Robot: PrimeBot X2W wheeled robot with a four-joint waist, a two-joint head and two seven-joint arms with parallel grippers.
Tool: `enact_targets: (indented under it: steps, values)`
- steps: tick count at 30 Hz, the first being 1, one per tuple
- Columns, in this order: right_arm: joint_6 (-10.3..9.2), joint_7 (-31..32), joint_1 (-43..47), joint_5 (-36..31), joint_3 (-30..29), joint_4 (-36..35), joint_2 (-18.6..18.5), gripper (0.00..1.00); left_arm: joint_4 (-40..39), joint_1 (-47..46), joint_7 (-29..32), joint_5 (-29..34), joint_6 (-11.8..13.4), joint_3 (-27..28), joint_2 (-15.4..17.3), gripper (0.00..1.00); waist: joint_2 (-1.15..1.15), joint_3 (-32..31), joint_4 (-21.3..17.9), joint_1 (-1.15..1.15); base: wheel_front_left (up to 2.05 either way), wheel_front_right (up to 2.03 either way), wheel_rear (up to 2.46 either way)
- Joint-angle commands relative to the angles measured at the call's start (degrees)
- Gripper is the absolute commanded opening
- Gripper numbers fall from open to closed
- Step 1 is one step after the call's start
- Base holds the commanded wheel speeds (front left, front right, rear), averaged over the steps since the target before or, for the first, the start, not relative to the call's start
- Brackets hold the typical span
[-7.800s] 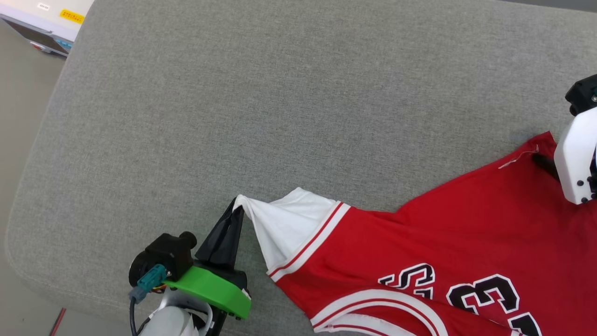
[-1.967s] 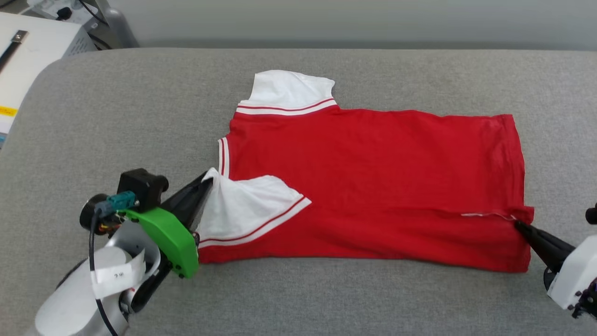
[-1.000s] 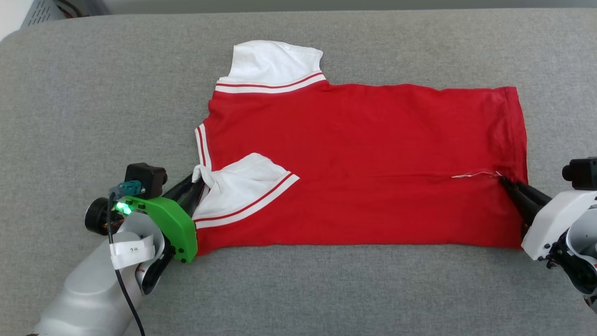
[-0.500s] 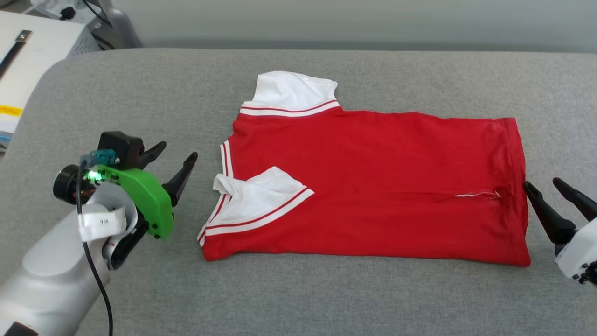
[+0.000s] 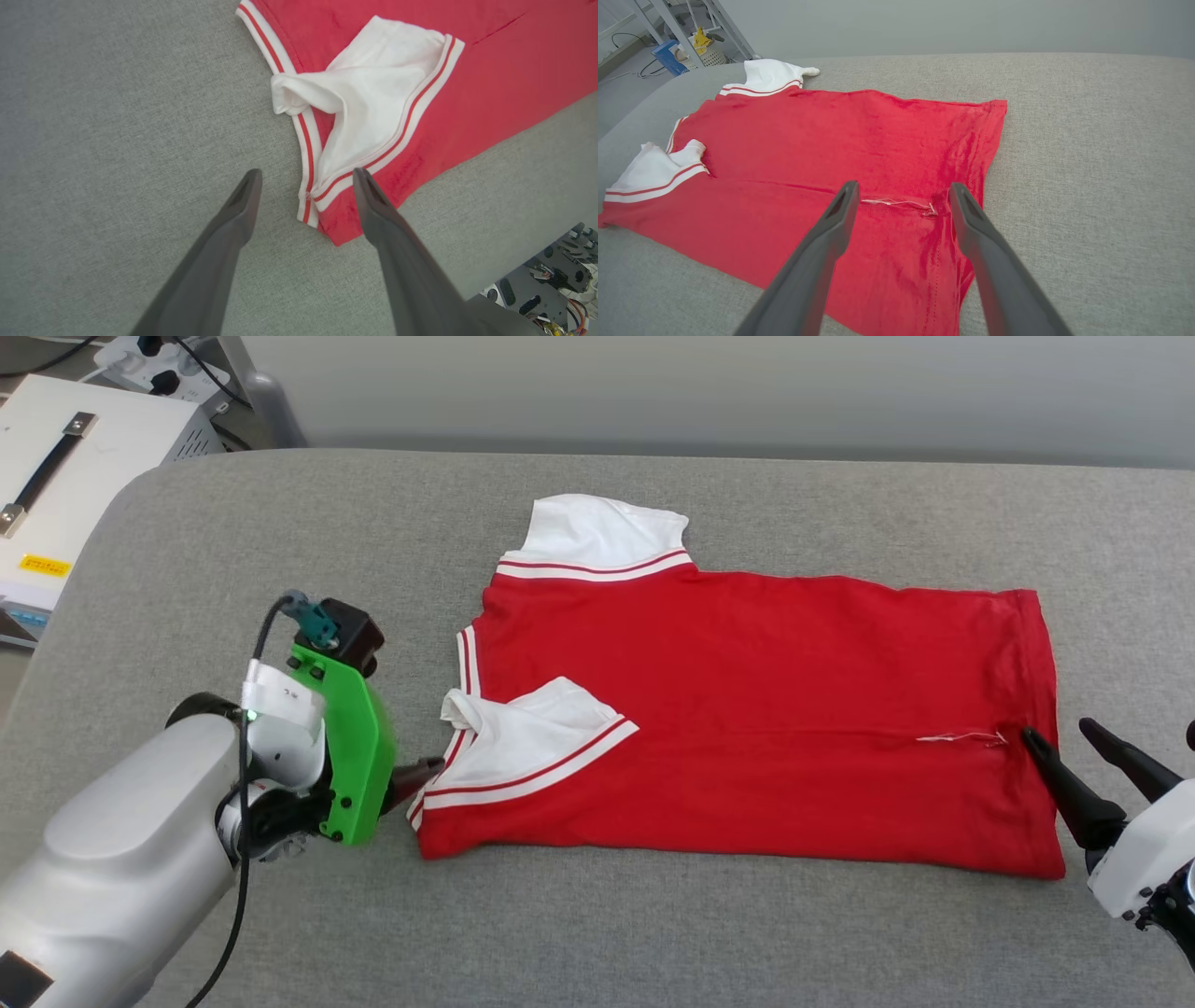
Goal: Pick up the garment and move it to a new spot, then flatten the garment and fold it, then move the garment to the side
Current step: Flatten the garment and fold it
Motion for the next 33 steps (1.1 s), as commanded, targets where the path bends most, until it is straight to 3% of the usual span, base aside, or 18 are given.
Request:
enact_targets:
  steps: [1,6,22,23,24,29,33]
  values:
    - [-0.04,0.38,0.72,-0.49,-0.47,-0.37,0.51,1.0,-0.3,-0.92,1.84,-0.68,-0.16,-0.96,0.17,1.0,0.0,0.19,-0.28,0.0,0.0,0.0,0.0]
    - [-0.04,1.44,0.35,-1.04,-0.92,-0.78,1.92,1.0,0.73,-0.41,5.25,-0.83,-0.16,-3.49,-0.02,1.0,0.0,0.9,-1.21,0.0,0.0,0.0,0.0]
    - [-0.04,2.28,-2.51,-2.29,0.0,0.24,3.89,1.0,13.93,4.59,0.32,-0.19,0.11,-6.32,-6.49,1.0,0.0,3.02,-2.46,0.0,0.0,0.0,0.0]
    - [-0.04,2.29,-2.7,-2.7,0.18,0.22,3.71,1.0,14.14,4.81,-0.54,-0.41,0.05,-6.23,-6.77,0.28,0.0,2.84,-2.44,0.0,0.0,0.0,0.0]
    - [-0.04,2.3,-2.85,-3.06,0.27,0.2,3.53,1.0,14.27,4.98,-1.48,-0.55,0.01,-6.08,-6.96,0.0,0.0,2.63,-2.41,0.0,0.0,0.0,0.0]
    - [-0.04,3.03,-4.1,-5.27,-0.38,-0.2,2.34,1.0,13.26,5.21,-6.64,-0.65,-0.12,-5.57,-6.68,0.0,0.0,0.87,-2.33,0.0,0.0,0.0,0.0]
    - [-0.04,7.2,-5.14,-7.53,-1.41,-0.71,0.34,1.0,10.98,5.3,-10.64,-0.88,-0.14,-4.51,-5.4,0.0,0.0,-0.39,-2.12,0.0,0.0,0.0,0.0]
